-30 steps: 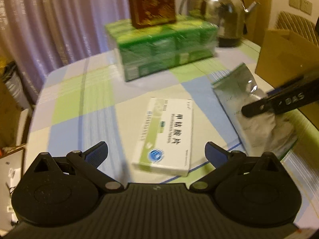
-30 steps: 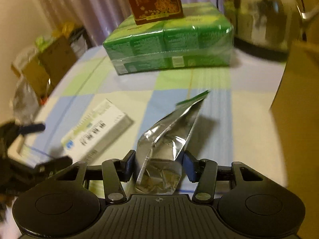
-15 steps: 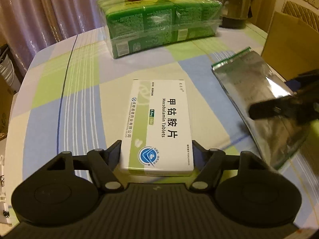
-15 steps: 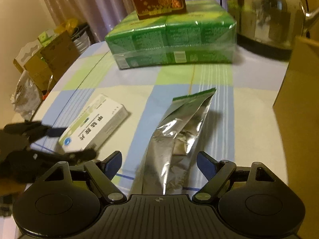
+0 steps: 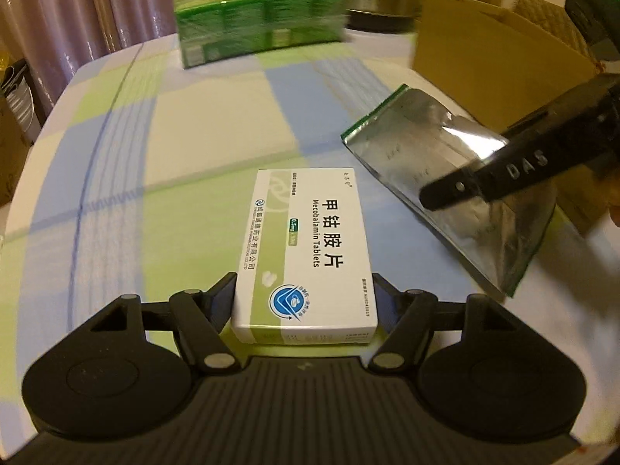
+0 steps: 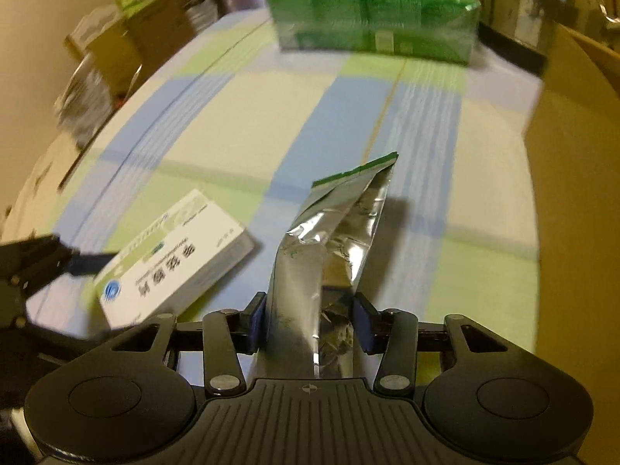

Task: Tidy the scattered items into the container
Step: 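Grasp the white Mecobalamin tablets box with the left tool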

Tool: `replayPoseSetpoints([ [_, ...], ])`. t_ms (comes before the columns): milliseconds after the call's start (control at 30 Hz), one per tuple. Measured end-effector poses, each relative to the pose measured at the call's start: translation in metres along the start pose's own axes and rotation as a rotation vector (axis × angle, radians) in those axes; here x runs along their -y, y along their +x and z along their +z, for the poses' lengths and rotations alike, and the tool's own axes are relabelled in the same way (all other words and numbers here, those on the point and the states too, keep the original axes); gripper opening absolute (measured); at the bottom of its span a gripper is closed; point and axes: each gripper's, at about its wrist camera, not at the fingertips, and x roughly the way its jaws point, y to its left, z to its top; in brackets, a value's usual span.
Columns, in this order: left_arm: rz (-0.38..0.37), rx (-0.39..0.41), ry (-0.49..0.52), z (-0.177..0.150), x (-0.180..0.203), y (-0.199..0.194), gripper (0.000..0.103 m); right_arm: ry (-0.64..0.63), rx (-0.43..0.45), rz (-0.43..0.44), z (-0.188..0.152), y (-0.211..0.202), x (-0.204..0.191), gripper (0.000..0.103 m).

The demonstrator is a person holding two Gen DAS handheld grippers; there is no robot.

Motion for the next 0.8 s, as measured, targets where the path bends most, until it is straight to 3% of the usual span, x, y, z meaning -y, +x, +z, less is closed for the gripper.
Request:
replayPoseSetpoints([
  [167,-0.008,-0.009,-0.014,-0.039,0.048,-0.036,0.067,-0.035,-0.049,-0.004,-0.075,-0.046,-0.006,0.042],
  [267,-0.011,-0.025,-0.021,-0.056,0.067,-0.049,0.068,-0.044,-0.035,-0.021,-0.101,-0.069,-0.007,0.043],
  [300,-0.011,-0.032,-0.016,-0.061,0.073,-0.052,0.071,-0.043,-0.024,-0.033,-0.107,-0.076,-0.007,0.047],
  [333,-0.011,-0.038,-0.015,-0.064,0.077,-0.053,0.074,-0.042,-0.014,-0.052,-0.111,-0.081,-0.008,0.051],
  [400,0.001,-0.041,-0.010,-0.068,0.081,-0.056,0.081,-0.047,0.010,-0.095,-0.118,-0.088,-0.011,0.076],
  [433,0.007,-0.040,-0.009,-0.069,0.082,-0.057,0.081,-0.048,0.021,-0.105,-0.120,-0.091,-0.012,0.079],
  [633,0.028,-0.034,0.003,-0.054,0.081,-0.058,0.084,-0.028,0.033,-0.084,-0.122,-0.086,-0.018,0.082],
  [800,0.002,-0.078,0.030,-0.040,0.082,-0.041,0.084,-0.004,0.013,-0.071,-0.117,-0.075,-0.014,0.083],
])
